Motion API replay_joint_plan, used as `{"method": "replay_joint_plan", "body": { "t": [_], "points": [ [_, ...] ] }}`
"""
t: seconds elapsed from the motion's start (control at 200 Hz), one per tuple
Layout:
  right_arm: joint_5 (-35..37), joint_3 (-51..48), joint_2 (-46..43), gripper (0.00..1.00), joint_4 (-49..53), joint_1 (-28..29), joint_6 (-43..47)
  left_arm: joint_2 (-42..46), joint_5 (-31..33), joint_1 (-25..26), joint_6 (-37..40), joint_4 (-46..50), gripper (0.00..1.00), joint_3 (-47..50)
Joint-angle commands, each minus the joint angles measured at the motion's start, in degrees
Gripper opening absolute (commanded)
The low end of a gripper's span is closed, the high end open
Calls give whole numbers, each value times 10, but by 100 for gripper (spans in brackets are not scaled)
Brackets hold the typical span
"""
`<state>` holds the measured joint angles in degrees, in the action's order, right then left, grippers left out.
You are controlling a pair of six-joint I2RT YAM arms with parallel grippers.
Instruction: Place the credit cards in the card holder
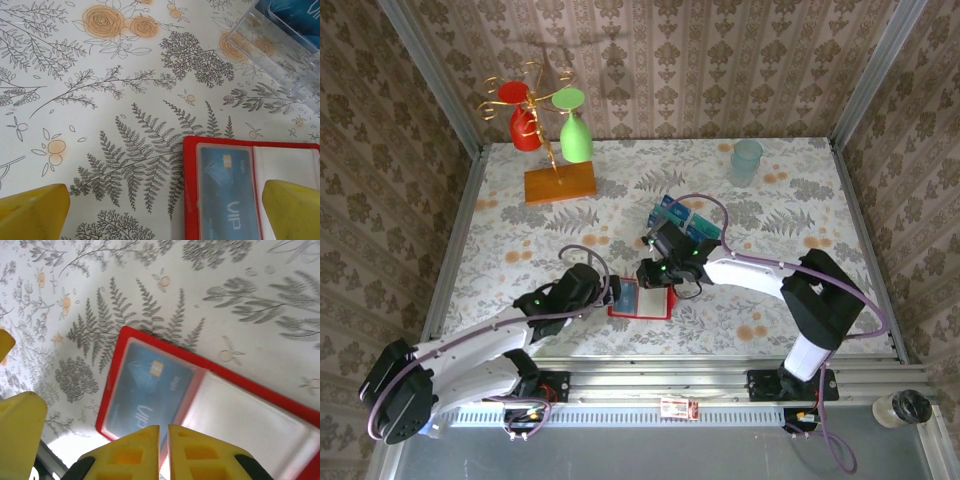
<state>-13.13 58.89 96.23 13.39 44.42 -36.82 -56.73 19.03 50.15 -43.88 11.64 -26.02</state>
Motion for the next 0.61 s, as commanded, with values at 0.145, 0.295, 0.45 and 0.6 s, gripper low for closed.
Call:
{"method": "replay_joint_plan", "body": {
  "t": [0.145,0.295,0.45,0.6],
  "points": [
    [47,-16,-6,12,73,-11,49,-56,-12,29,13,-4,100,-52],
    [47,-17,12,11,68,-13,53,-100,-7,57,11,-19,100,-75],
    [47,-17,24,10,61,-15,54,-139,-2,81,3,-39,100,-81],
    [43,-17,36,9,57,-19,55,-173,1,98,-3,-53,100,-77]
  ]
}}
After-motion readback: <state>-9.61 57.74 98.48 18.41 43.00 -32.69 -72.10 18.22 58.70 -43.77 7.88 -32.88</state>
